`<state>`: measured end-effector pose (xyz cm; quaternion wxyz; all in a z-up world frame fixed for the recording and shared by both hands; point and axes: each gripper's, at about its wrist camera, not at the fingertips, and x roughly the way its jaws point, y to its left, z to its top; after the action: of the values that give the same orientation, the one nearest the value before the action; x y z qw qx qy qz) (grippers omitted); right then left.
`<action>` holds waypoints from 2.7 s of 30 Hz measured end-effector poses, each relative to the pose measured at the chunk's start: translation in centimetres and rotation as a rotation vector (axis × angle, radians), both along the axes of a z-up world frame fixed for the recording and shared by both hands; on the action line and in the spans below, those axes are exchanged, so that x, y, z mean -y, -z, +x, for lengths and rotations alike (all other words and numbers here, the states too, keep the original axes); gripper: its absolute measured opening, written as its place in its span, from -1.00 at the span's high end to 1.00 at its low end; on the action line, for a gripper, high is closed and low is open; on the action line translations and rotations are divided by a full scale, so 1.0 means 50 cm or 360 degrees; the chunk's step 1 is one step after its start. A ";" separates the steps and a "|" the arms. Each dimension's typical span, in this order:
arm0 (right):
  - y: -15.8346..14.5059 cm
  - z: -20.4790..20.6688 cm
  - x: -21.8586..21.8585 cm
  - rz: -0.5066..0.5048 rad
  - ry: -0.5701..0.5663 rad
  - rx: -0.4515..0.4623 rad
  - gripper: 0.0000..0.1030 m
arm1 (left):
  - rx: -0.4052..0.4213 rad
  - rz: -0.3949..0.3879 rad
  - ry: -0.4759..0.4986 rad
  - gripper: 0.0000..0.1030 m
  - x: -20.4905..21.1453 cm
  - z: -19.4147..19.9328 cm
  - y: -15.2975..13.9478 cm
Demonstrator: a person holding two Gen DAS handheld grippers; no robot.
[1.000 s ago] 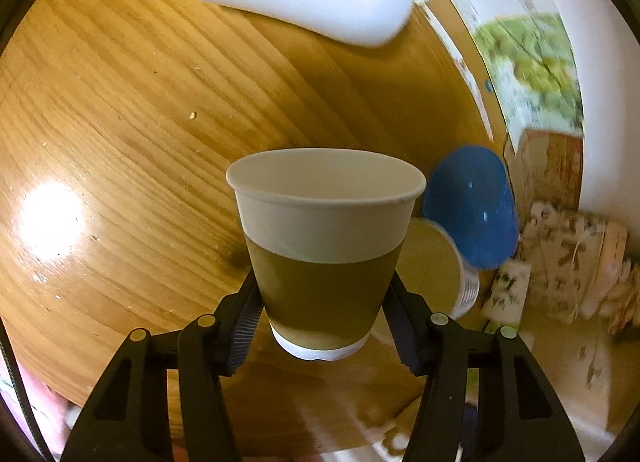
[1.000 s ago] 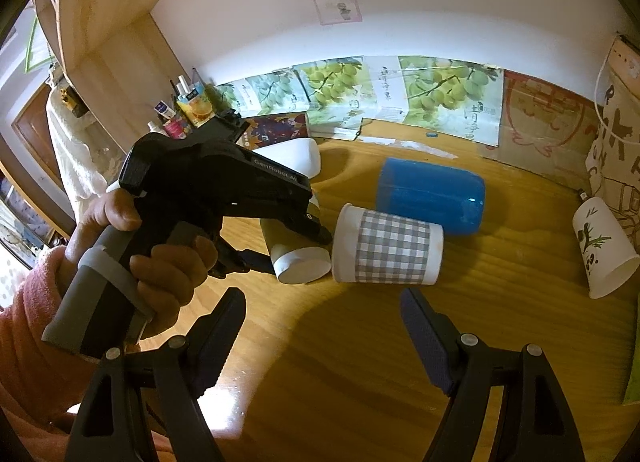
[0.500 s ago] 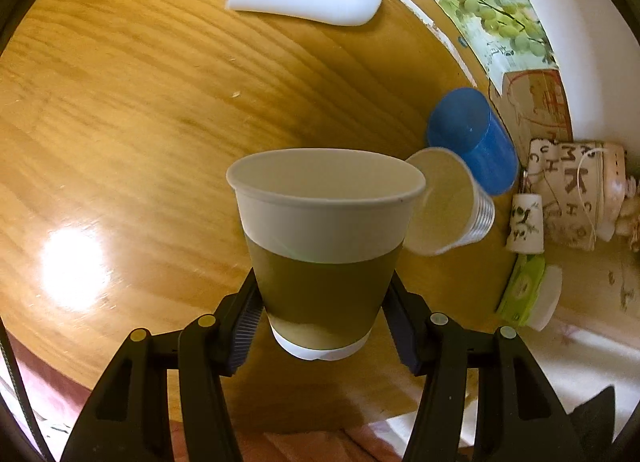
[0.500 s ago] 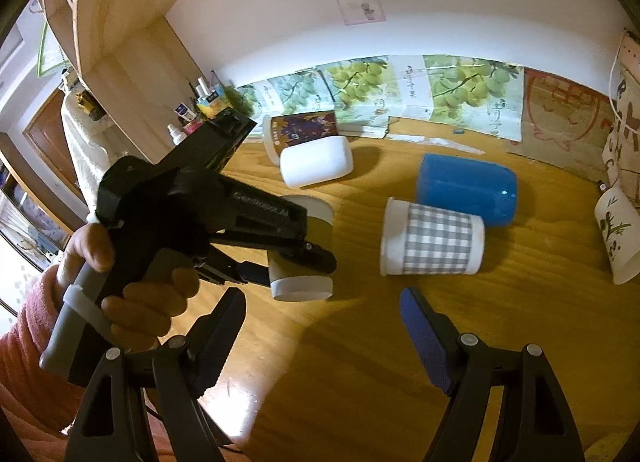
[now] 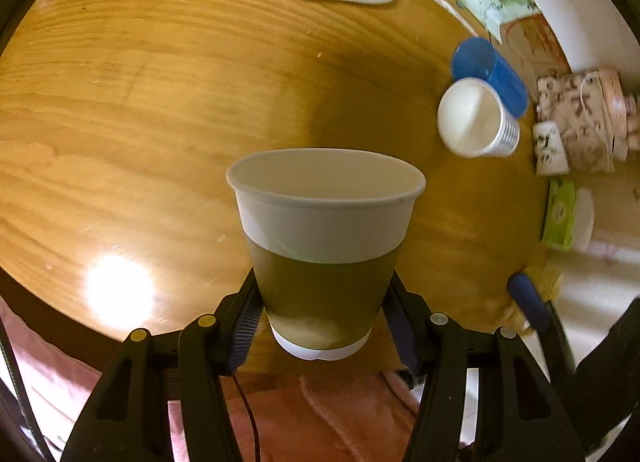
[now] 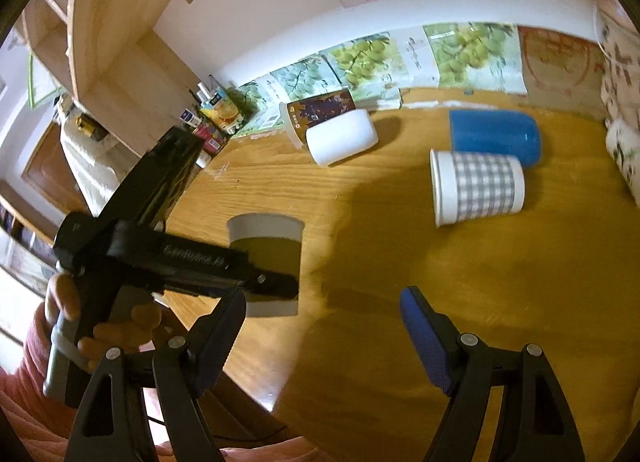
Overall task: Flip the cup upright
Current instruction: 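Lift the brown-sleeved cup with the left gripper and rotate it upright, then close the right gripper on the cup while the left gripper releases it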
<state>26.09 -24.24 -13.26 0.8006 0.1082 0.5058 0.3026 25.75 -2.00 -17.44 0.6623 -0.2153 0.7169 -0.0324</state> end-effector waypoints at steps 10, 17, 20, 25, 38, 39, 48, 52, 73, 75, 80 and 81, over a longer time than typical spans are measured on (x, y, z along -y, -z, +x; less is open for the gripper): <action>0.009 -0.064 -0.029 0.0116 0.0121 -0.0121 -0.56 | -0.0004 0.0101 0.0236 -0.19 -0.022 -0.072 0.000; 0.021 -0.099 -0.047 0.0132 0.0196 -0.0178 -0.56 | -0.0017 0.0143 0.0383 -0.20 -0.017 -0.097 0.024; 0.024 -0.109 -0.053 0.0121 0.0223 -0.0190 -0.56 | -0.0022 0.0172 0.0406 -0.20 -0.010 -0.098 0.039; 0.030 -0.121 -0.060 0.0085 0.0257 -0.0207 -0.56 | -0.0025 0.0181 0.0452 -0.22 -0.002 -0.096 0.056; 0.052 -0.119 -0.074 0.0071 0.0292 -0.0293 -0.56 | -0.0051 0.0157 0.0543 -0.52 0.024 -0.094 0.071; 0.054 -0.118 -0.076 0.0071 0.0295 -0.0302 -0.56 | -0.0049 0.0156 0.0547 -0.52 0.019 -0.092 0.072; 0.087 -0.102 -0.091 0.0095 0.0310 -0.0436 -0.56 | -0.0012 0.0130 0.0621 -0.52 0.000 -0.100 0.051; 0.112 -0.089 -0.104 0.0080 0.0333 -0.0530 -0.56 | -0.0023 0.0059 0.0626 -0.52 -0.008 -0.112 0.046; 0.180 -0.045 -0.227 0.0002 0.0262 -0.0672 -0.56 | 0.0881 0.0276 0.0517 -0.52 -0.164 -0.212 -0.093; 0.181 -0.042 -0.236 -0.0008 0.0249 -0.0669 -0.56 | 0.0960 0.0283 0.0479 -0.52 -0.164 -0.209 -0.097; 0.184 -0.032 -0.256 -0.0068 0.0247 -0.0661 -0.56 | 0.1174 0.0306 0.0372 -0.52 -0.187 -0.238 -0.127; 0.186 -0.030 -0.261 -0.0080 0.0249 -0.0663 -0.56 | 0.1205 0.0304 0.0353 -0.52 -0.194 -0.242 -0.133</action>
<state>24.59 -11.20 -22.54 0.7024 0.1871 0.6576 0.1980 13.66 7.71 -10.79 0.8889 -0.0470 0.4412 -0.1140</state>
